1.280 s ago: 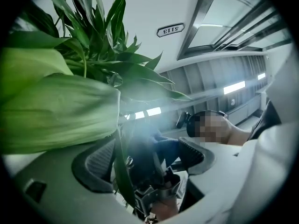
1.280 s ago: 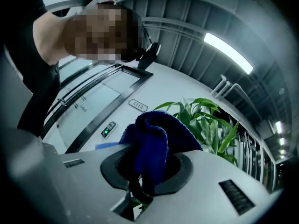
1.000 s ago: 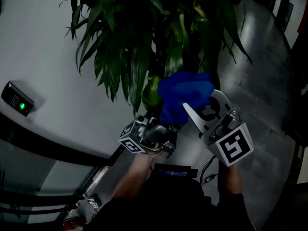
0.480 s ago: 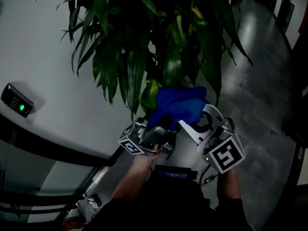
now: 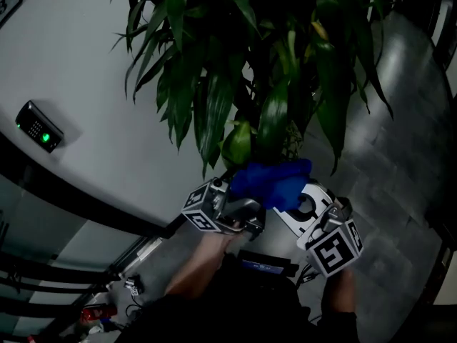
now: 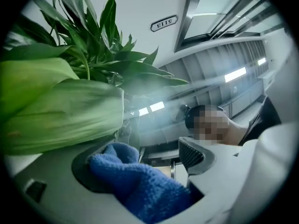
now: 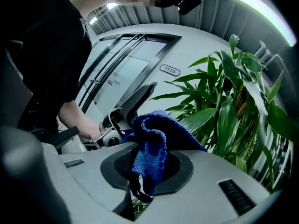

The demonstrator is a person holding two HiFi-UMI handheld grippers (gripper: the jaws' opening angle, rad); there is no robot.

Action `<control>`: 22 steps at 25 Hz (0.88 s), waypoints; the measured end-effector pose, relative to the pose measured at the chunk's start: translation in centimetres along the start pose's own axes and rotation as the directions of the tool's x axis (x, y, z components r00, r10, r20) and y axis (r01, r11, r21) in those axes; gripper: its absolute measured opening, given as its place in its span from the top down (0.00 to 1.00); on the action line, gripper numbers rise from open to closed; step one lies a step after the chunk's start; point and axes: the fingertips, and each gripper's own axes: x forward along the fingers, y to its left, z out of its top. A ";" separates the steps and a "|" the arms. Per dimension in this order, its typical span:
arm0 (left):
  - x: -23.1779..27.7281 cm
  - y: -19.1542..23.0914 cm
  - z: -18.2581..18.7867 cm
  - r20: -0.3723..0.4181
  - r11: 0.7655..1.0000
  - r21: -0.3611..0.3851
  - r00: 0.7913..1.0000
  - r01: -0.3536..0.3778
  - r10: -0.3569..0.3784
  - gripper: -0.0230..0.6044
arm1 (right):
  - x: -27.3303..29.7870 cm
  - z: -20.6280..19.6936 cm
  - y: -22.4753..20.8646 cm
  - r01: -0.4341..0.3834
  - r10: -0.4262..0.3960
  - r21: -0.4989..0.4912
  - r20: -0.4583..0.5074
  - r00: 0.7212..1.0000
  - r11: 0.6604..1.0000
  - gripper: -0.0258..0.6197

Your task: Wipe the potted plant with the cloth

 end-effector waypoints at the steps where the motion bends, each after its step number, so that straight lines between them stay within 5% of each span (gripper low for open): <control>1: -0.1 -0.1 -0.3 -0.018 1.000 0.018 1.000 -0.004 0.004 0.30 | -0.1 -0.2 0.4 -0.018 0.018 -0.002 -0.005 1.000 1.000 0.84; 9: -2.2 -0.7 -2.5 -0.130 0.991 0.113 0.987 -0.076 0.090 0.30 | -0.9 -3.7 4.6 -0.170 0.171 0.017 -0.085 0.982 0.985 0.84; 15: -8.0 -0.9 -4.3 -0.218 0.981 0.091 0.958 -0.169 0.185 0.30 | -0.6 -8.0 9.4 -0.249 0.265 0.108 -0.171 0.949 0.962 0.84; 18: -11.0 -1.2 -3.4 -0.208 0.978 0.067 0.956 -0.195 0.205 0.30 | 0.3 -8.9 11.2 -0.254 0.285 0.168 -0.193 0.939 0.952 0.84; 22: -14.4 -2.1 0.5 -0.162 0.980 0.056 0.967 -0.189 0.196 0.30 | 3.1 -7.9 11.7 -0.179 0.223 0.237 -0.176 0.959 0.955 0.84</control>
